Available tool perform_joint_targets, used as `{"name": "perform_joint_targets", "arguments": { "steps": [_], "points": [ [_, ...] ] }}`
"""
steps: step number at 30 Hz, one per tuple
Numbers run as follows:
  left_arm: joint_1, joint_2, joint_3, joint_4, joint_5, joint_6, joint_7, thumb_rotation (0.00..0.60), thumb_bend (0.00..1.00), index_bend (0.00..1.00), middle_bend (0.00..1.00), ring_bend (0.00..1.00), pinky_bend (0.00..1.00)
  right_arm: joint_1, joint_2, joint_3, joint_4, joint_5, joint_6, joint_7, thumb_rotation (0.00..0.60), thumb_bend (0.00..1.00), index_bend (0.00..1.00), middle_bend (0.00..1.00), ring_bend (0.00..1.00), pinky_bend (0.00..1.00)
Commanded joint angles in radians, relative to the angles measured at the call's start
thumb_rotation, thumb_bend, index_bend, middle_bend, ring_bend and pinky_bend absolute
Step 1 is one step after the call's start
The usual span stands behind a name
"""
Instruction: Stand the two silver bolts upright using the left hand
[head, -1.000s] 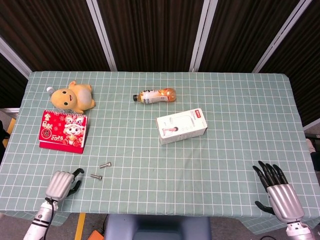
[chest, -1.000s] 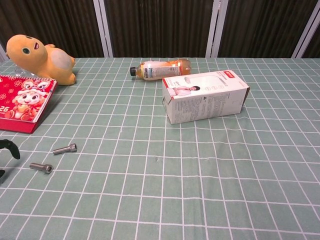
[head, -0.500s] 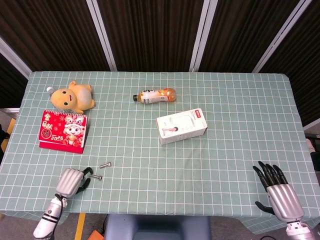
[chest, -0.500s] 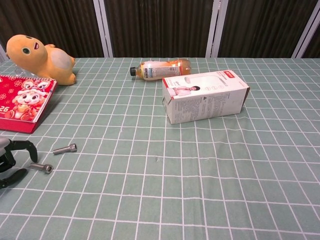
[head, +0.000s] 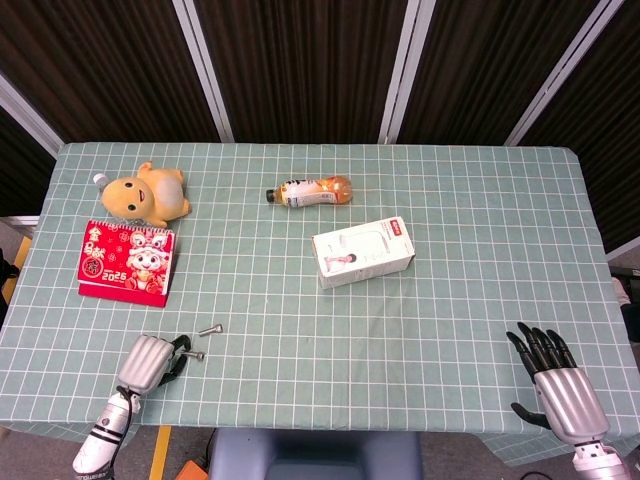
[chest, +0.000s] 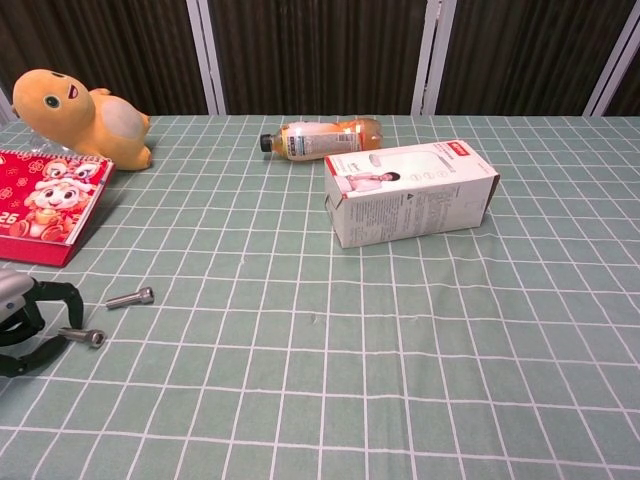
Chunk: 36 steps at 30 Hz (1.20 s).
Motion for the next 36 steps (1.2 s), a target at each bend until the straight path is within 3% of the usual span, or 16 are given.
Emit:
{"name": "perform_joint_targets", "arguments": {
  "steps": [1,16,36],
  "points": [
    [-0.002,-0.001,0.001,0.001,-0.001,-0.001,0.005,0.600,0.45,0.50,1.00,1.00,1.00,0.000,0.001,0.000,-0.001,0.002,-0.001,-0.001,0.600,0.16,0.00,0.00,0.00,0.00],
    [-0.006,0.012,0.002,-0.018,-0.001,0.024,0.011,0.600,0.45,0.55,1.00,1.00,1.00,0.001,0.000,0.000,-0.002,0.005,-0.005,-0.004,0.600,0.16,0.00,0.00,0.00,0.00],
    [-0.005,0.099,0.032,-0.196,0.037,0.053,0.124,0.600,0.45,0.54,1.00,1.00,1.00,0.002,0.004,-0.005,-0.004,0.002,-0.006,0.000,0.600,0.16,0.00,0.00,0.00,0.00]
  ]
}}
